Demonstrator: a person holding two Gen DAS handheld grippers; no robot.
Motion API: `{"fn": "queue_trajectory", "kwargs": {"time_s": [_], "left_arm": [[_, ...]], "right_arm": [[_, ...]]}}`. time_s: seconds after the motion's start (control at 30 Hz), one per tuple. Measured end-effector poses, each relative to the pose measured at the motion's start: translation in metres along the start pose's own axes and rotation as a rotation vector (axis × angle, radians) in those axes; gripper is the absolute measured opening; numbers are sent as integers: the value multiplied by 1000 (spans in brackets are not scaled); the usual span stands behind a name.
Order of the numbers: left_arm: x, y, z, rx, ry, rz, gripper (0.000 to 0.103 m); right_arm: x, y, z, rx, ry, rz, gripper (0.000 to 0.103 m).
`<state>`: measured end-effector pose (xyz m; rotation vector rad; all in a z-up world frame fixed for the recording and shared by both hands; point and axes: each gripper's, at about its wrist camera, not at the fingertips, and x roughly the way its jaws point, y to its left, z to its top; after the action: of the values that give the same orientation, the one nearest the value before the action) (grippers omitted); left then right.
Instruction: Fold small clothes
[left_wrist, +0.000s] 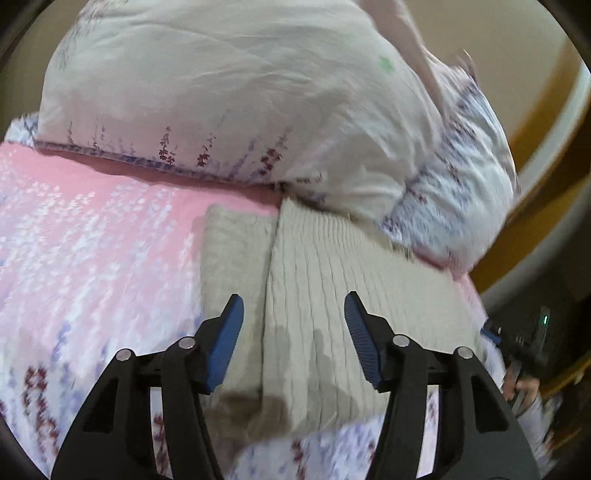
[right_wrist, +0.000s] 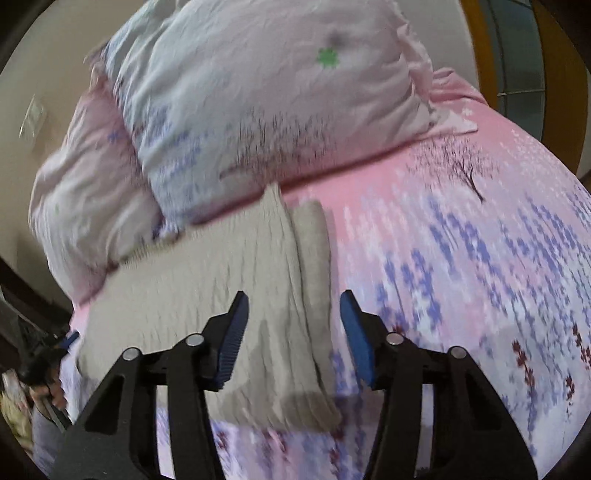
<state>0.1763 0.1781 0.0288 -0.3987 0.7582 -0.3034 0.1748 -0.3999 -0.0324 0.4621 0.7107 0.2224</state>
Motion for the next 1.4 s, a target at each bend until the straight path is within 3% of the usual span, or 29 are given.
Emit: {"fn": "queue_trajectory", "kwargs": {"time_s": [0.2,0.3,0.4,0.53,0.67,0.83,1.0,1.17,1.3,1.4], "left_arm": [[6,-5,-15,40,47,47,55],[11,-11,-18,68,51,83,52],[14,-14,-20,67,64,66,42],[22,-19,-25,108,87,115,36],[23,-15,-26,72,92,91,12],[13,-12,-28,61,86,69,9],[2,-7,-29,65,78,69,9],[9,-3,-33,69,93,77,9],[4,-5,-35,73,75,71,10],[-8,-4,-33,53,48,76,12]], "right_arm": [[10,6,-17,-33,52,3,50],[12,6,-20,-37,59,8,42],[10,10,-23,-58,49,-1,39],[10,12,-25,-76,45,-7,39],[12,17,-28,-117,27,-27,20],[-4,19,-30,-124,-31,-11,15],[-12,16,-41,-100,-31,-22,13],[1,14,-44,-102,0,-105,16],[5,29,-41,-163,7,-210,36],[-6,38,-36,-160,-57,-239,48]]}}
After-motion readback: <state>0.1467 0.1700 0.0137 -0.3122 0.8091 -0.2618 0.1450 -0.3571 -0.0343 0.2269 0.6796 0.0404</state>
